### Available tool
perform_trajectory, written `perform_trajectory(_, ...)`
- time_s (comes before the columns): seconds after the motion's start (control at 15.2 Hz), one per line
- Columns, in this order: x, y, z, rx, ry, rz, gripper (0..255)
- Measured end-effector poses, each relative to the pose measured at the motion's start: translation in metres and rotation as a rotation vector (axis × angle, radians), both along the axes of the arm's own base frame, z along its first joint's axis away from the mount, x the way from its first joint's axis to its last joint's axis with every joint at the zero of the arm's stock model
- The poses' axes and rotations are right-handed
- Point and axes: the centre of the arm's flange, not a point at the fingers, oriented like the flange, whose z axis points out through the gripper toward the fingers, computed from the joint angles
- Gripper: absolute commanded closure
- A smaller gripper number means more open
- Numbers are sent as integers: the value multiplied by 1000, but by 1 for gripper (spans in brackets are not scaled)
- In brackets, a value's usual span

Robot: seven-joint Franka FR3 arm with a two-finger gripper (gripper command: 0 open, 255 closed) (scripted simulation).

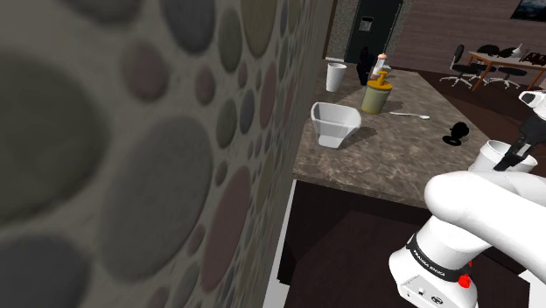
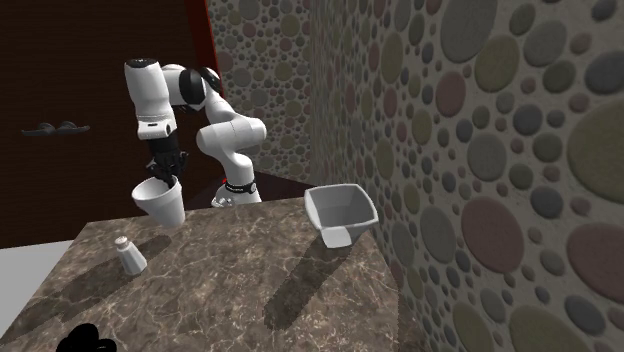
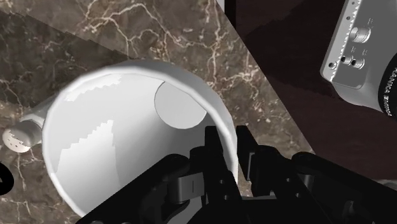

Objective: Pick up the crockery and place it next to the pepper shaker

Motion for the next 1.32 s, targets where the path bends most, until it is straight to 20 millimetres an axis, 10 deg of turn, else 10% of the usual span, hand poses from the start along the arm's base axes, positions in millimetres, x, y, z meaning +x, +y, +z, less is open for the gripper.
perform_trajectory(0.79, 0, 0, -32, 0, 0, 0, 255)
perform_trajectory(0.86, 0, 0, -32, 0, 0, 0, 0)
perform_trajectory(1.32, -1, 0, -25, -1, 0, 0, 0)
